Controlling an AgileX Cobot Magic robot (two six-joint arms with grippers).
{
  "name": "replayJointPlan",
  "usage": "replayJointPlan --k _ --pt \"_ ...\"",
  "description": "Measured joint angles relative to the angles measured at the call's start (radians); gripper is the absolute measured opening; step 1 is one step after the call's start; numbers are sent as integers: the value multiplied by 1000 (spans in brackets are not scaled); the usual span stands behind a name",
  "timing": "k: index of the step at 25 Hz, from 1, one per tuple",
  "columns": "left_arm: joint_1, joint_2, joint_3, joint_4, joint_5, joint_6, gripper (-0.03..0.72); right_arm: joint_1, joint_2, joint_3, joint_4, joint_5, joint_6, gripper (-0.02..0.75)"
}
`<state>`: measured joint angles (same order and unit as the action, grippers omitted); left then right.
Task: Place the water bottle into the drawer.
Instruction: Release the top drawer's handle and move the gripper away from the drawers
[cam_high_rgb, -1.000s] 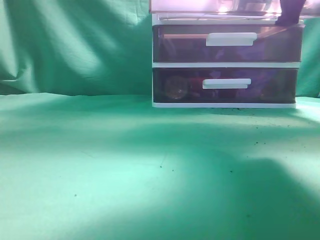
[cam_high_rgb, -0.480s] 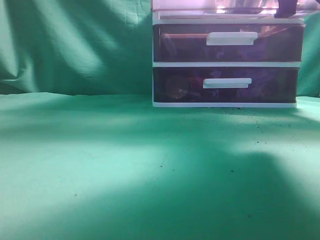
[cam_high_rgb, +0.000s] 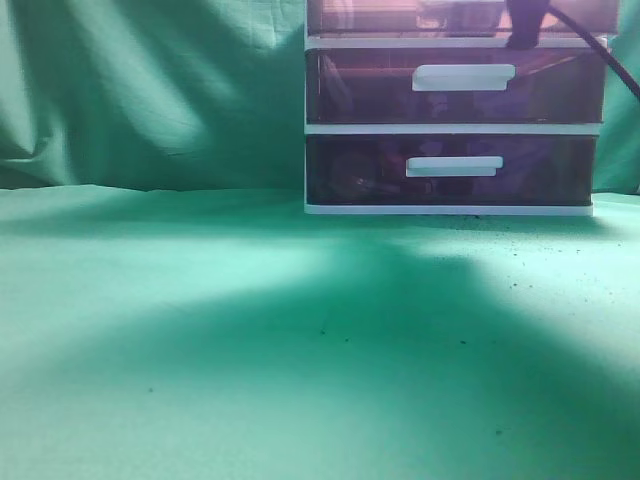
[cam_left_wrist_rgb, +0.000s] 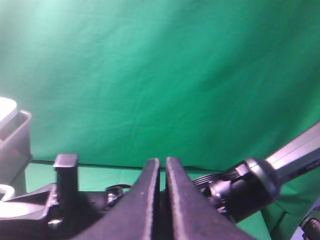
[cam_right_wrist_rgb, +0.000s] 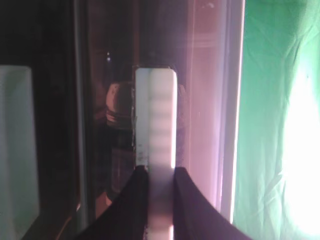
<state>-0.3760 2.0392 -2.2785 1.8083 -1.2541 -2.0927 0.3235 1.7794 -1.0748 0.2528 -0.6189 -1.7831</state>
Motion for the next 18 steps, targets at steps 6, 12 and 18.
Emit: replayJointPlan --k 6,12,18 --pt "0 0 0 0 -2 0 0 0 69 -76 -12 -21 1 96" --pt "0 0 0 0 -2 0 0 -4 72 -79 -23 -23 11 96" --pt "0 0 0 0 -2 0 0 -19 77 -79 -48 -36 51 96"
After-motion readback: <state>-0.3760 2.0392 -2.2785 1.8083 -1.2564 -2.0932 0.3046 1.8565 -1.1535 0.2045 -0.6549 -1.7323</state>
